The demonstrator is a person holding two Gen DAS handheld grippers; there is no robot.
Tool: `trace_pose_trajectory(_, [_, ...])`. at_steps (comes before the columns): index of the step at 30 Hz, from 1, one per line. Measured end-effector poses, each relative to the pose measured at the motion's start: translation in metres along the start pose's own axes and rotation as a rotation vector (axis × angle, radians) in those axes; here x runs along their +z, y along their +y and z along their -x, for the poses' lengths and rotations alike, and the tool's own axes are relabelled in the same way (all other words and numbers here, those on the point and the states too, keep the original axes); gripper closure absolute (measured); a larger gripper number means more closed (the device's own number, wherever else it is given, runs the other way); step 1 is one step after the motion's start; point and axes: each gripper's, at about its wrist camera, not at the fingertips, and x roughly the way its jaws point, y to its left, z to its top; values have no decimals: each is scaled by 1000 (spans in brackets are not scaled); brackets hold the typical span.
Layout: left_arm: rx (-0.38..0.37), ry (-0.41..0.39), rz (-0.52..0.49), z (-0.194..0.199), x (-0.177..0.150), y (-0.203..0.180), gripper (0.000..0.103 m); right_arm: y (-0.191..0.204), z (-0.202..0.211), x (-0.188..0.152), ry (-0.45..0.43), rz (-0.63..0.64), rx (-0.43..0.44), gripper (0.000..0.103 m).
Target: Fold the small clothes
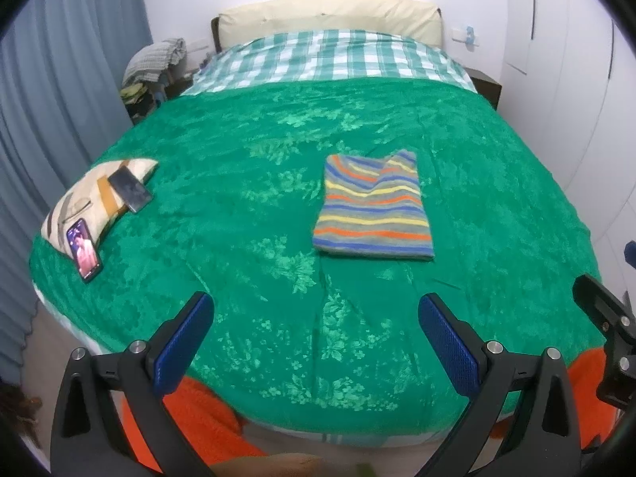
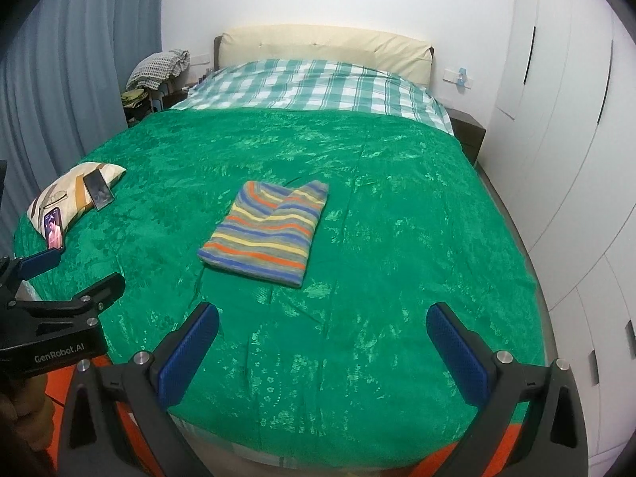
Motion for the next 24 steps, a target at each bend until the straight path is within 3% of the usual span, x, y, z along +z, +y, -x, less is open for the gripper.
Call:
trace_pose_trajectory(4, [-3,-14,-10,3,1,-2,0,-2,0,0,1,-3,-6,0])
trace_pose_trajectory(9, [-72,-32,-3,8,1,-2,0,-4,1,-1,2,-14,-8,0])
trace_pose_trajectory(24, [-39,-92,-66,20,1,-14,1,-7,1,-1,2,-27,-10,0])
